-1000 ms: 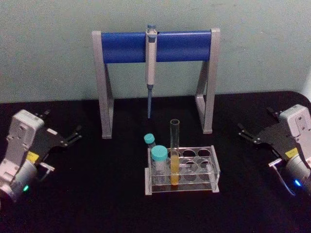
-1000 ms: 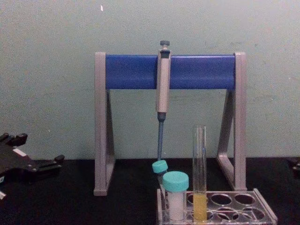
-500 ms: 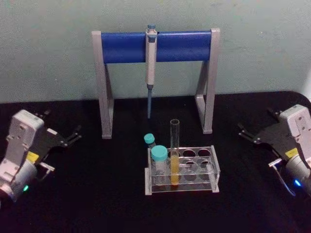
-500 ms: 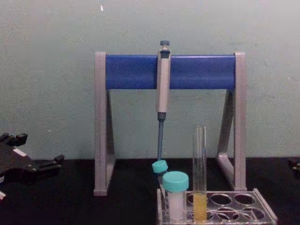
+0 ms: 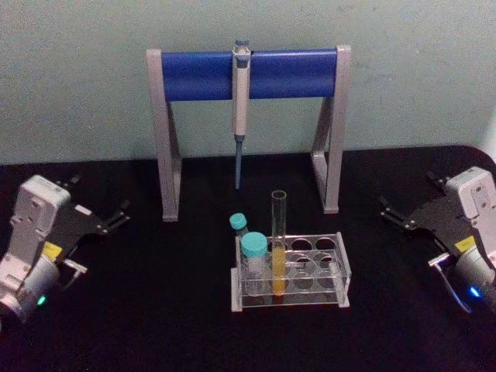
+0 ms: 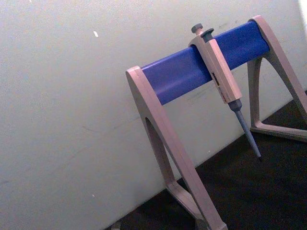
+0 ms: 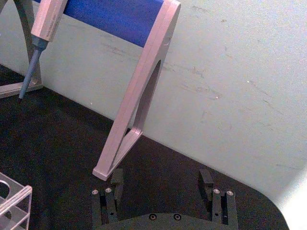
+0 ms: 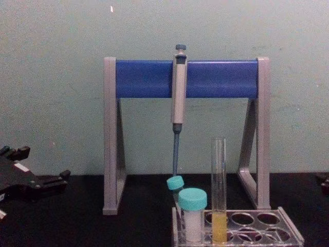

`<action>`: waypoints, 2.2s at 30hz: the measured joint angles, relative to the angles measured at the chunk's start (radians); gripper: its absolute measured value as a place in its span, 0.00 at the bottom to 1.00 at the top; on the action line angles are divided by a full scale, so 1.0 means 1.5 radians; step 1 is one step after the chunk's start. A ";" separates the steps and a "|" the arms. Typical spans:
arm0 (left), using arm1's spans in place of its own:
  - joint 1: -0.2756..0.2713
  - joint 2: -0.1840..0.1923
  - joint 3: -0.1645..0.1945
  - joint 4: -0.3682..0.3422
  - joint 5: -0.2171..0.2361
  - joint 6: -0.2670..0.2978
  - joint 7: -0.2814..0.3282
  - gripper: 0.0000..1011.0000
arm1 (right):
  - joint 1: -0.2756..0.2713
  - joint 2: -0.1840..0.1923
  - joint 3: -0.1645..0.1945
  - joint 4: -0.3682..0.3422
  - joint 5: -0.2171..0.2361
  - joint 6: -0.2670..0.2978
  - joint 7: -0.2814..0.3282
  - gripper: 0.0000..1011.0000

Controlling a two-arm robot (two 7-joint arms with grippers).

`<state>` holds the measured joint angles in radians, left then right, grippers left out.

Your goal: Pick up the test tube from the test tube rack, shake it, then place it back into the test tube rack.

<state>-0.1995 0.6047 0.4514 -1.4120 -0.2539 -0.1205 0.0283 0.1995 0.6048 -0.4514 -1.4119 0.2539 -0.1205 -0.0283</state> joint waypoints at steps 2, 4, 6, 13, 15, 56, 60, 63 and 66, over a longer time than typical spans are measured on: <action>0.000 0.000 0.000 0.000 0.000 0.000 0.000 0.99 | 0.000 0.000 0.000 0.000 0.000 0.000 0.000 0.99; 0.000 0.000 0.000 0.000 0.000 0.000 0.000 0.99 | -0.003 0.000 0.002 -0.002 0.000 0.000 0.001 0.99; 0.000 0.000 0.000 0.000 0.000 0.000 0.000 0.99 | -0.011 0.000 0.007 -0.010 0.000 0.001 0.005 0.99; 0.000 0.000 0.000 0.000 0.000 0.000 0.000 0.99 | -0.053 0.010 0.025 -0.056 0.012 0.006 0.019 0.99; 0.000 0.000 0.000 0.000 0.000 0.000 0.000 0.99 | -0.063 0.012 0.029 -0.067 0.016 0.006 0.023 0.99; 0.000 0.000 0.000 0.000 0.000 0.000 0.000 0.99 | -0.046 -0.094 -0.005 -0.118 0.122 0.074 0.262 0.99; 0.000 0.000 0.000 0.000 0.000 0.000 0.000 0.99 | -0.030 -0.110 -0.006 -0.100 0.120 0.076 0.275 0.99; 0.000 0.000 0.000 0.000 0.000 0.000 0.000 0.99 | -0.019 -0.121 -0.006 -0.087 0.119 0.077 0.286 0.99; 0.000 0.000 0.000 0.000 0.000 0.000 0.000 0.99 | -0.011 -0.129 -0.006 -0.077 0.119 0.078 0.297 0.99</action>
<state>-0.1995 0.6047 0.4514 -1.4120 -0.2539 -0.1205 0.0283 0.1831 0.4108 -0.4597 -1.5278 0.4322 -0.0028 0.4165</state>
